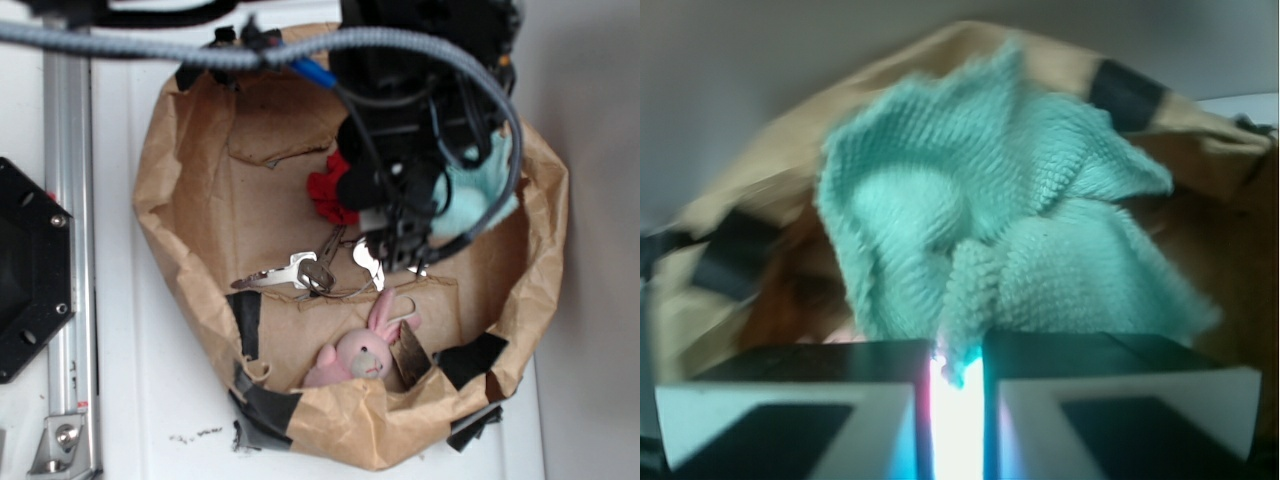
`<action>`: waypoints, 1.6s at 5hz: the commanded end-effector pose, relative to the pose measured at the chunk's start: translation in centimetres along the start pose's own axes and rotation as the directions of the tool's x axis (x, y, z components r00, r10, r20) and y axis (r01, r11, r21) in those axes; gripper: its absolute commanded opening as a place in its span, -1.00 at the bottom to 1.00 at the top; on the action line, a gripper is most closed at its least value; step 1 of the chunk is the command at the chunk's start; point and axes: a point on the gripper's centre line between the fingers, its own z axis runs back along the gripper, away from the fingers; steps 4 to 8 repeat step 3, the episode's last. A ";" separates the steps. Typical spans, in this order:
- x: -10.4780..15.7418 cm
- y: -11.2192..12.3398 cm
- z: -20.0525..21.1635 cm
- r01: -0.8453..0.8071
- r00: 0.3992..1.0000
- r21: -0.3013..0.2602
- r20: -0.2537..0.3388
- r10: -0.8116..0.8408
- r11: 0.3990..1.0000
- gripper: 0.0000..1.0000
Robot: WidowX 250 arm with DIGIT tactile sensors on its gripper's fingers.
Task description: Grab the blue cloth.
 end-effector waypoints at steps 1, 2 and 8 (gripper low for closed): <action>0.6 -0.7 0.6 0.070 0.997 0.041 0.035 -0.071 0.997 -1.00; 0.2 0.0 0.7 0.074 0.996 0.089 0.044 -0.078 0.993 -1.00; -0.7 0.5 0.4 0.055 0.998 0.162 0.001 -0.056 0.985 -1.00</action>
